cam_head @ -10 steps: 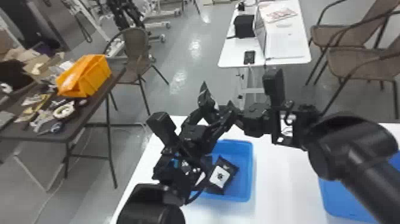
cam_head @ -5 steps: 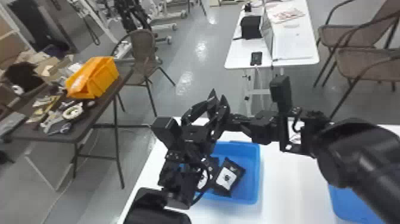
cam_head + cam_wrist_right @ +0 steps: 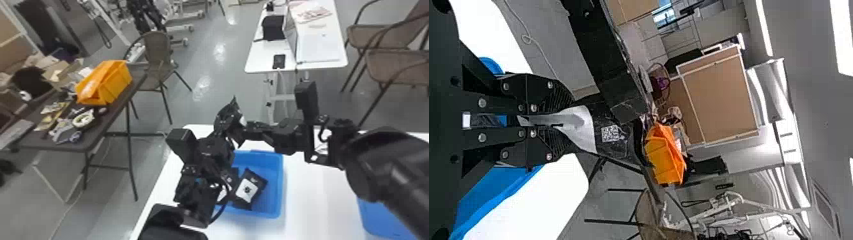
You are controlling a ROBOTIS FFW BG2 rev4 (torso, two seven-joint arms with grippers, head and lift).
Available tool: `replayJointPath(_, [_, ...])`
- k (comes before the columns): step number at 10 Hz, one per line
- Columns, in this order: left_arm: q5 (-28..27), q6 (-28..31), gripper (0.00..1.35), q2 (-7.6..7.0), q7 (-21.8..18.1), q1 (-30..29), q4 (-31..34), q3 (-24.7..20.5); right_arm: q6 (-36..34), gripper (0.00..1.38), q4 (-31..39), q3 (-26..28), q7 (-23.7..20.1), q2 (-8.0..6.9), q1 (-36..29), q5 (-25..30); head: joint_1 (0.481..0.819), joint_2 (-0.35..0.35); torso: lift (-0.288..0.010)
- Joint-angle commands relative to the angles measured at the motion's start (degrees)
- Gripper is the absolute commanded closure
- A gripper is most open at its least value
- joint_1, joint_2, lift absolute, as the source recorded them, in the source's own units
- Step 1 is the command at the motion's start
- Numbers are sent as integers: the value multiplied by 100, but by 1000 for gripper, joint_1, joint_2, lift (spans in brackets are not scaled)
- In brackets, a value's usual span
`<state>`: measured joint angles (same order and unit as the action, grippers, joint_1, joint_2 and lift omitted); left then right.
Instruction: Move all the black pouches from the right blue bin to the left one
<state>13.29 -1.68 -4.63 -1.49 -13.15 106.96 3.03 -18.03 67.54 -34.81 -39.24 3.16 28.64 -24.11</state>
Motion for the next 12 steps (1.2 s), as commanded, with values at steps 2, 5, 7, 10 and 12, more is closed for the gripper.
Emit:
replayJointPath(2, [33, -175, 1222, 15, 113, -82, 0, -22, 45, 1079, -13, 9, 4, -9, 1, -6, 693, 350, 10])
replayJointPath(5, [-19, -298, 1222, 76, 228, -179, 0, -127, 186, 964, -154, 44, 4, -17, -16, -103, 691, 350, 10])
replayJointPath(7, [-134, -394, 1222, 129, 254, -240, 0, -268, 283, 81, 207, 897, 12, -35, -456, 565, 691, 350, 10])
replayJointPath(10, [-494, -386, 1222, 243, 263, -416, -26, -540, -113, 223, 1323, 2584, 294, -35, -1686, 1356, 692, 288, 10])
replayJointPath(12, [-802, -491, 1222, 278, 254, -513, -439, -637, -201, 260, 1622, 3323, 294, -26, -2319, 1567, 695, 235, 10])
